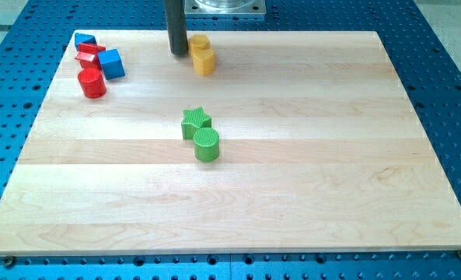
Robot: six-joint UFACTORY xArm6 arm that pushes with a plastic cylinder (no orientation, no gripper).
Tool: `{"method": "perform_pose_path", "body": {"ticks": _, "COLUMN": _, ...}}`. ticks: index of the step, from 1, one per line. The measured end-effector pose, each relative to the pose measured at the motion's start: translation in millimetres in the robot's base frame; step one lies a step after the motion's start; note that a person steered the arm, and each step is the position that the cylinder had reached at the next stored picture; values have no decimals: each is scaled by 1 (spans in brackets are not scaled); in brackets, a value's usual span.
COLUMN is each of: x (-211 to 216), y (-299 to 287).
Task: Nudge the yellow blocks a bit down
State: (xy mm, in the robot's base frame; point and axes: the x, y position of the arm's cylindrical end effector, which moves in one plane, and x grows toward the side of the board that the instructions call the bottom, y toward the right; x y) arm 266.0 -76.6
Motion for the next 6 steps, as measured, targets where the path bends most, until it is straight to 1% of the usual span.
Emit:
{"method": "perform_pose_path", "body": {"ticks": 1, "x": -28, "y": -23}}
{"method": "perform_pose_path", "body": {"ticks": 2, "x": -53, "y": 1}}
{"method": "perform_pose_path", "body": {"ticks": 3, "x": -44, "y": 19}}
{"method": "perform_pose_path", "body": {"ticks": 4, "x": -11, "y": 19}}
{"method": "perform_pose_path", "body": {"ticks": 5, "x": -43, "y": -76}}
{"method": "perform_pose_path", "body": {"ticks": 6, "x": -68, "y": -153}}
